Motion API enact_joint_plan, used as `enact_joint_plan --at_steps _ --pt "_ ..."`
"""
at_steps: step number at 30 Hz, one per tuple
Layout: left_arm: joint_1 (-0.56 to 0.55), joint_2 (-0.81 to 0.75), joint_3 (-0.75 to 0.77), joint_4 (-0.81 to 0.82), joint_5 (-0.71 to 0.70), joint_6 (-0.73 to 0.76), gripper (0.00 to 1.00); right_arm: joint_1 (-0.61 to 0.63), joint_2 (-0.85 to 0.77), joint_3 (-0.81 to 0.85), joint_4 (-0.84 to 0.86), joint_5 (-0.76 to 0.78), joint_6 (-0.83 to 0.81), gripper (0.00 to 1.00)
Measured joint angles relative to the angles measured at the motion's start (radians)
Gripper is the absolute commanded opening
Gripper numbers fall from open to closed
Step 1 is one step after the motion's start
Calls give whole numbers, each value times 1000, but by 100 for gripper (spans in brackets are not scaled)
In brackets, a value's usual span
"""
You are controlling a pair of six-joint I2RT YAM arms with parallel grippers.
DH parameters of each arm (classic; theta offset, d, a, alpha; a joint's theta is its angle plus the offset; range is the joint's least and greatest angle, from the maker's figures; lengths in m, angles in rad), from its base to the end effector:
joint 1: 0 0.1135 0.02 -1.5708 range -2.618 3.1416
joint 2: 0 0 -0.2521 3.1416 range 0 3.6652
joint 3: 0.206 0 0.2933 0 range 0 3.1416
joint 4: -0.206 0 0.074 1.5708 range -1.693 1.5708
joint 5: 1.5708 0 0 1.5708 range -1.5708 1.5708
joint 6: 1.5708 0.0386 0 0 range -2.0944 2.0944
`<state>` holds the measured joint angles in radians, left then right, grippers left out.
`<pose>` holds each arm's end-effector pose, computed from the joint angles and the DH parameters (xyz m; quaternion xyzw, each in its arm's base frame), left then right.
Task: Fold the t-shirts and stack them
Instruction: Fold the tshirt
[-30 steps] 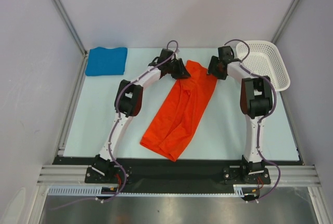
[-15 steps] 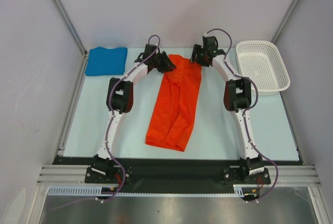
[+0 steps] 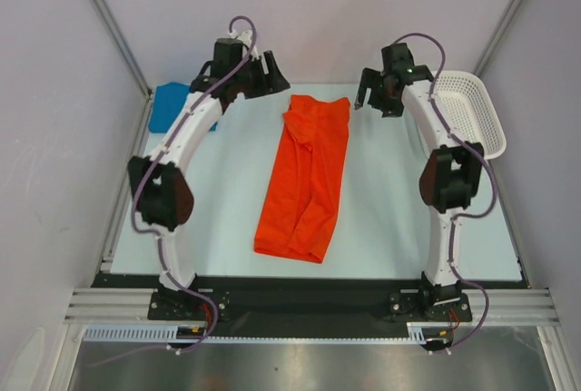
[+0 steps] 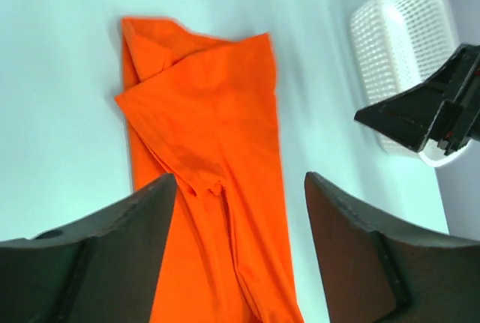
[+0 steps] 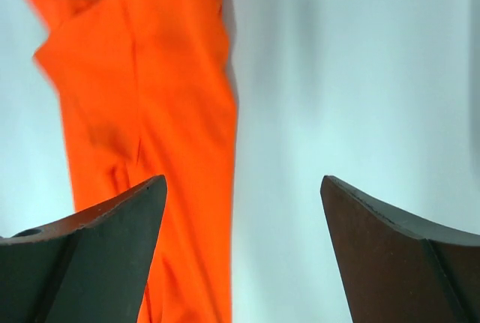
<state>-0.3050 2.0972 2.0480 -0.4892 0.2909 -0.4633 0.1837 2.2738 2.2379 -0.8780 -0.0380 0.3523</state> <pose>0.5038 -0.1702 0.3204 0.0033 0.8635 -0.2999 0.4055 0.5314 0.1002 0.2663 0.0736 0.9435 0.1027 0.3062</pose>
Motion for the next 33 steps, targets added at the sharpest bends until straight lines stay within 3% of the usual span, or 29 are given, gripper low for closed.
enact_joint_plan --at_steps 7,13,20,27,33 --pt "-48 -497 -550 61 80 85 53 141 -509 -494 -23 -42 23 80" --pt "-247 -644 -902 56 169 135 47 340 -789 -888 26 -84 126 69" --pt "-346 -718 -1130 54 184 133 48 499 -930 -1176 85 -62 299 60" --pt "-370 -713 -1231 95 176 135 47 677 -952 -1226 111 13 434 56" --pt "-373 -637 -1249 145 177 145 39 697 -1041 -1287 132 50 515 56"
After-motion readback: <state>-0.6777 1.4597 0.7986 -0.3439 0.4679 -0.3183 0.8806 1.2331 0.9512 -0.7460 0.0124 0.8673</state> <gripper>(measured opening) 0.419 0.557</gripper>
